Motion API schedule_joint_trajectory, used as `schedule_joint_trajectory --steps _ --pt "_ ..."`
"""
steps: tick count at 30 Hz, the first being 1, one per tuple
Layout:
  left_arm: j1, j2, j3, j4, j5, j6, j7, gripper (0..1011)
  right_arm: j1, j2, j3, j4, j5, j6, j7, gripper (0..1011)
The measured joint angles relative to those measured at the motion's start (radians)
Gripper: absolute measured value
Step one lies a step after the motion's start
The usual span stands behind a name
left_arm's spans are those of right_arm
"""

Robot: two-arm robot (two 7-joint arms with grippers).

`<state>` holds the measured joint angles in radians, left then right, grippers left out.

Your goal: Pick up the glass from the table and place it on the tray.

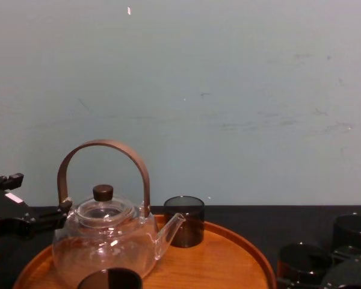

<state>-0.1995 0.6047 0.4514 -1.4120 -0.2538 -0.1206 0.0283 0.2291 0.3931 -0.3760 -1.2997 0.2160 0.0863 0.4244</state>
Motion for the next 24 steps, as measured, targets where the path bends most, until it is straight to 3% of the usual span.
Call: schedule_joint_trajectory --steps 12,24 --pt "0.000 0.000 0.000 0.000 0.000 0.000 0.000 1009 -0.041 0.040 0.015 -0.108 0.018 0.043 0.009 908" --pt "0.000 0.000 0.000 0.000 0.000 0.000 0.000 1009 -0.059 0.060 -0.017 -0.216 0.023 0.074 0.030 907"
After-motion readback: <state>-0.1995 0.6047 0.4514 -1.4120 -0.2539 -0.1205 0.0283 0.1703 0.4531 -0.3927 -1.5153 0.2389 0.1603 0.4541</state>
